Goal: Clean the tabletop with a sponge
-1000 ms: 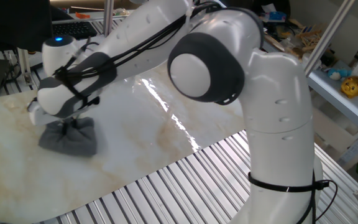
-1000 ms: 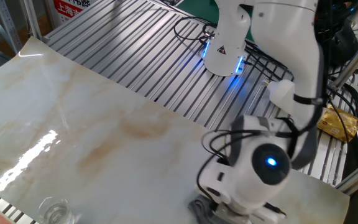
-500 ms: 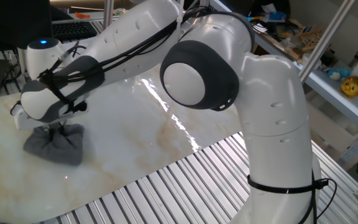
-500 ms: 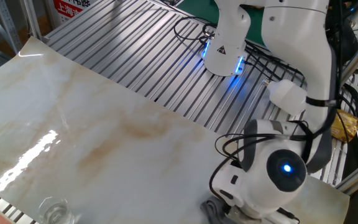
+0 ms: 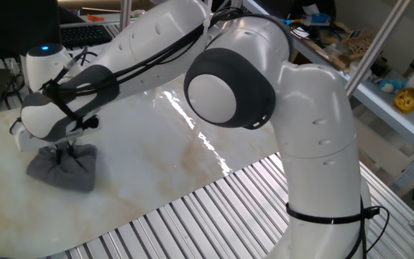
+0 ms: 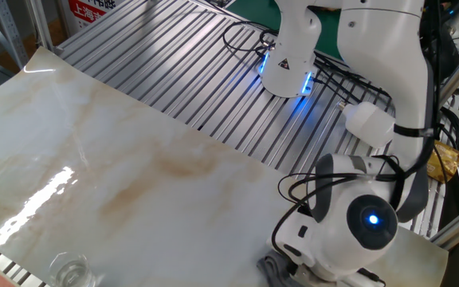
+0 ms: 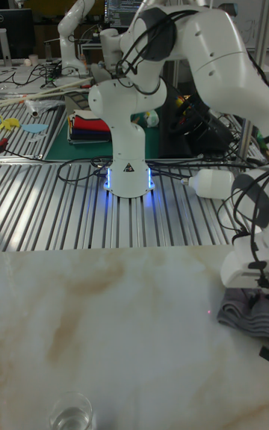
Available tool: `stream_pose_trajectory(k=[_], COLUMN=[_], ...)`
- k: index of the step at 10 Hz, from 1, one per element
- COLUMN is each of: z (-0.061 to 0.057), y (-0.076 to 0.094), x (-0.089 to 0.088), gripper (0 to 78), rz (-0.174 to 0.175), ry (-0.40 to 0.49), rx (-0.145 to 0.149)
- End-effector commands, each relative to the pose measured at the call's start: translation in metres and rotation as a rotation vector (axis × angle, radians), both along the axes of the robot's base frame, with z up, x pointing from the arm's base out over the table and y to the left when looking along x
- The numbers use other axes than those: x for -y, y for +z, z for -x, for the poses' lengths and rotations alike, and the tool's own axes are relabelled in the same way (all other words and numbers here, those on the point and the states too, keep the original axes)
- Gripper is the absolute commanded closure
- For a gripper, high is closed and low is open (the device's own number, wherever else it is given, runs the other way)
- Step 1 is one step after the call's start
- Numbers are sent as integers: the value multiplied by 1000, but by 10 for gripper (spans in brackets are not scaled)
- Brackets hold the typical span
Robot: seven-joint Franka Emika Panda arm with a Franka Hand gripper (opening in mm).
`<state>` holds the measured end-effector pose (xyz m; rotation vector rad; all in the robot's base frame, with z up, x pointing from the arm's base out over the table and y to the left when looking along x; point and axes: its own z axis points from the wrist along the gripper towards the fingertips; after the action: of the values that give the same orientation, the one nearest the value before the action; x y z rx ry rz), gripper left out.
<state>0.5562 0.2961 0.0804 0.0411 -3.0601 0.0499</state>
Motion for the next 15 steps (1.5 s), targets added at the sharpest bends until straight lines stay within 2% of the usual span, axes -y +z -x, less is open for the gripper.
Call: stream_pose_trajectory(k=[1,4,6,8,9,10,12,13,15], z=[-15,-12,-9,-7,-5,-5,-6,-6,-6], y=[5,6,2,1,-1,1,0,0,0], x=[65,134,156,162,182,191,185,185,185], gripper=[763,763,763,763,763,763,763,763,763], rz=[24,17,21,28,32,21,15,2,0], ry=[125,196,207,209,213,213,204,175,127], rx=[-3,10,8,6,6,5,3,6,-1])
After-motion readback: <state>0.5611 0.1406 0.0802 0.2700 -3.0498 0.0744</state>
